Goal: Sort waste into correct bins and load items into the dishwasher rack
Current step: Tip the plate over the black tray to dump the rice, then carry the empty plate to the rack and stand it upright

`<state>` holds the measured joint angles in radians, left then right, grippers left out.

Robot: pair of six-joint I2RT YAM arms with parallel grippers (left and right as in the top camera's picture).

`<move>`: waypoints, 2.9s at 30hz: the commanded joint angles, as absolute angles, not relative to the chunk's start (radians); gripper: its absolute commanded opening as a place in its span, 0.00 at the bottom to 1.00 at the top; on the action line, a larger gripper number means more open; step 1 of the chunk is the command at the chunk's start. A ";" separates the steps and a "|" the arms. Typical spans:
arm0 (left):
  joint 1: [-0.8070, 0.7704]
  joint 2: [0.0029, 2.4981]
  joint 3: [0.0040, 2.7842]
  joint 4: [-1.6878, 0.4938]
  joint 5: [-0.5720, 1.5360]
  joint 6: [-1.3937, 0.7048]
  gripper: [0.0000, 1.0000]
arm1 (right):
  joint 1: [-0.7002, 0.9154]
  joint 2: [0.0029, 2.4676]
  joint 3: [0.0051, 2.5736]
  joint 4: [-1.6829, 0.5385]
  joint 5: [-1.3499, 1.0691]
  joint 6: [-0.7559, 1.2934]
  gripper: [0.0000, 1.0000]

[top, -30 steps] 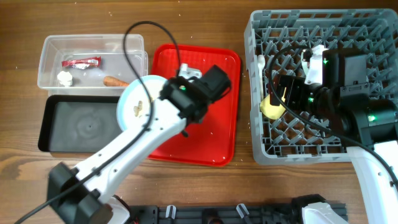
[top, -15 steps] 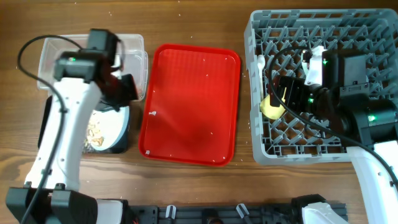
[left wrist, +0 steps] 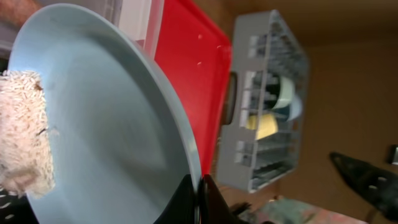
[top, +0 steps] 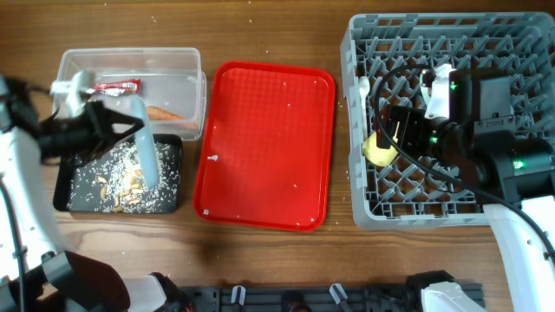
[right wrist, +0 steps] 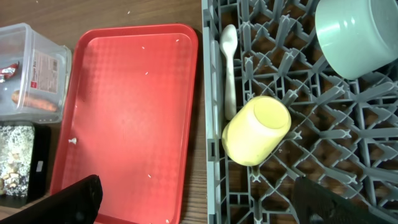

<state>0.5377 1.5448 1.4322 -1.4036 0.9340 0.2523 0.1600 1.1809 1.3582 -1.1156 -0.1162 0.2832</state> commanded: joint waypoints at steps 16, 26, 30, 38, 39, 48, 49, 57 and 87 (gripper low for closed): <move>0.783 1.526 1.176 -1.683 1.495 0.993 0.04 | 0.157 1.186 1.367 -1.116 -0.137 0.291 0.99; -0.087 1.536 1.196 -0.556 1.507 0.212 0.04 | 0.157 1.186 1.367 -1.115 -0.136 0.342 0.99; -0.288 1.547 1.196 0.135 0.972 -0.500 0.04 | 0.157 1.186 1.367 -1.128 -0.137 0.367 0.99; -0.443 1.926 1.205 1.054 0.759 -1.370 0.04 | 0.157 1.186 1.367 -1.146 -0.137 0.367 0.99; -0.463 1.983 1.213 1.116 0.737 -1.436 0.04 | 0.157 1.186 1.367 -1.146 -0.137 0.367 0.99; -0.605 2.192 1.339 1.182 0.647 -1.579 0.04 | 0.157 1.186 1.367 -1.169 -0.136 0.356 0.99; -0.605 2.192 1.339 1.181 0.625 -1.571 0.04 | 0.157 1.186 1.367 -1.171 -0.136 0.350 0.99; -0.559 2.192 1.340 1.160 0.592 -1.549 0.04 | 0.157 1.186 1.367 -1.179 -0.136 0.340 0.99; -0.393 1.966 1.340 0.504 0.717 -1.078 0.99 | 0.157 1.182 1.367 -1.183 -0.141 0.312 0.98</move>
<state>-0.4530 2.1269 1.3327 0.6682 0.6540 -1.3159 0.1600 1.1847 1.3582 -1.1915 -0.1310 0.3466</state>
